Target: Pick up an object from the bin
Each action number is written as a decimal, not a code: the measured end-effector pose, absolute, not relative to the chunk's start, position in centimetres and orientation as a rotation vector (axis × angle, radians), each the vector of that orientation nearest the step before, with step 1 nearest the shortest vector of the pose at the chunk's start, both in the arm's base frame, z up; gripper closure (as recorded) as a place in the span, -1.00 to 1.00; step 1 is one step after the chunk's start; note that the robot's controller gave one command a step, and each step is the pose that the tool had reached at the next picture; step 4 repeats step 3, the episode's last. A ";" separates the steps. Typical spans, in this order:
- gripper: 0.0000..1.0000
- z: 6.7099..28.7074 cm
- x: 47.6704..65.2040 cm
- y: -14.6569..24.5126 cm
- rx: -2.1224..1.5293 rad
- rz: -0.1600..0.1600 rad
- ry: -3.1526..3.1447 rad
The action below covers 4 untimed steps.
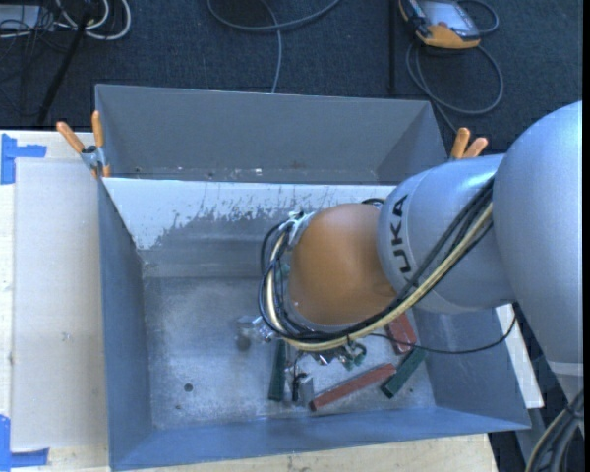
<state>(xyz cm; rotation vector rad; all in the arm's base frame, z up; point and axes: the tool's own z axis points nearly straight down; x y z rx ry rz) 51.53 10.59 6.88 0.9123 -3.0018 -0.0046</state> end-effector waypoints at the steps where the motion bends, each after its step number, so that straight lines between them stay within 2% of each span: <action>1: 1.00 7.0 51.7 10.4 0.903 -0.002 -3.007; 2: 1.00 7.0 52.5 12.4 0.891 -0.002 -3.014; 3: 1.00 23.3 55.0 9.6 0.999 0.003 -2.989; 4: 1.00 23.3 55.0 9.6 0.999 0.003 -2.989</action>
Offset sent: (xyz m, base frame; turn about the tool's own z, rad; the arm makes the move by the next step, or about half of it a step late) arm 0.0000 0.0000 0.0000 0.0000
